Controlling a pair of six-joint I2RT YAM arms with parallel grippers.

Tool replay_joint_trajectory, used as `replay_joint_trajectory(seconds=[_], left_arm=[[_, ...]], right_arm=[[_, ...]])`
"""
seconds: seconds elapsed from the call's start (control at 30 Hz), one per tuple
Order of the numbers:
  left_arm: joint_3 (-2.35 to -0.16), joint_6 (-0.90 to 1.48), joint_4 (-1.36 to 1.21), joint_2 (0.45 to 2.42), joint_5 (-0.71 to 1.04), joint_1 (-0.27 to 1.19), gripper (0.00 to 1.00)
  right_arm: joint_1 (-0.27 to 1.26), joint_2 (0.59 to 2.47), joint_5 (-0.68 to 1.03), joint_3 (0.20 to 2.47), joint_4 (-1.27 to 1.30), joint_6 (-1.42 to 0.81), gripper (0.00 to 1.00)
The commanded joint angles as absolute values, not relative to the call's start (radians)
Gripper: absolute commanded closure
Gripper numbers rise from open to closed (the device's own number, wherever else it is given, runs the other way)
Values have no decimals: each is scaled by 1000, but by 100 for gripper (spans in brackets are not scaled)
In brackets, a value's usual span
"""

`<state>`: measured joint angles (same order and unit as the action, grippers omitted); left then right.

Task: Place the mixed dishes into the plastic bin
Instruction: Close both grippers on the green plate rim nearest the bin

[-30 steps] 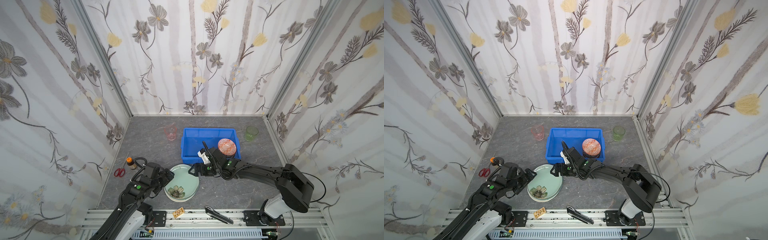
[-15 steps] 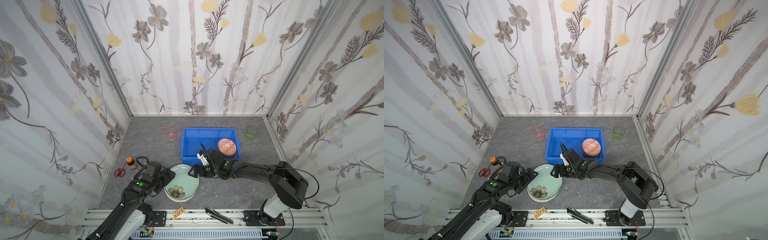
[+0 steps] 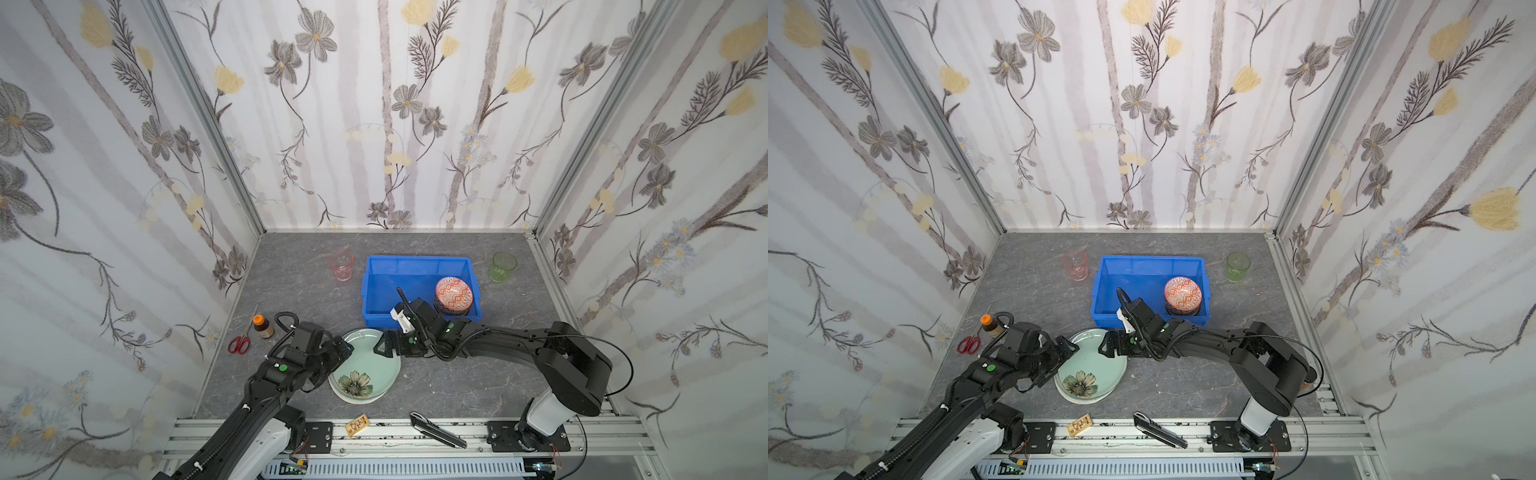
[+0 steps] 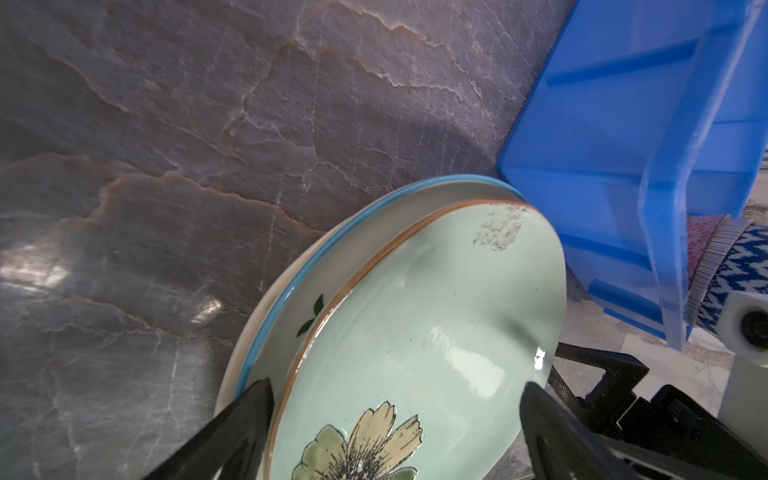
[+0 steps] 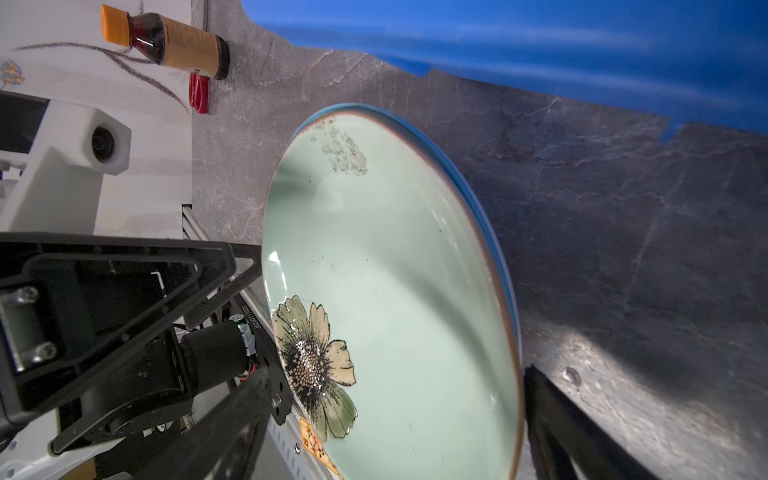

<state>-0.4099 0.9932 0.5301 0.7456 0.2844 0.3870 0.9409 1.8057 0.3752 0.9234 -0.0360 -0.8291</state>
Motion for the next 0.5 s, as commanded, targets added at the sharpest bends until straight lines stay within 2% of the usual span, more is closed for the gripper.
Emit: replay_joint_trajectory(seconds=[0.0,0.47], left_arm=[[-409,976,489,748,307,387,5],[-404,995,438,769,334,388,6]], right_arm=[[944,1801,373,933,7,-841,8],[945,1769,377,911,0,-850,20]])
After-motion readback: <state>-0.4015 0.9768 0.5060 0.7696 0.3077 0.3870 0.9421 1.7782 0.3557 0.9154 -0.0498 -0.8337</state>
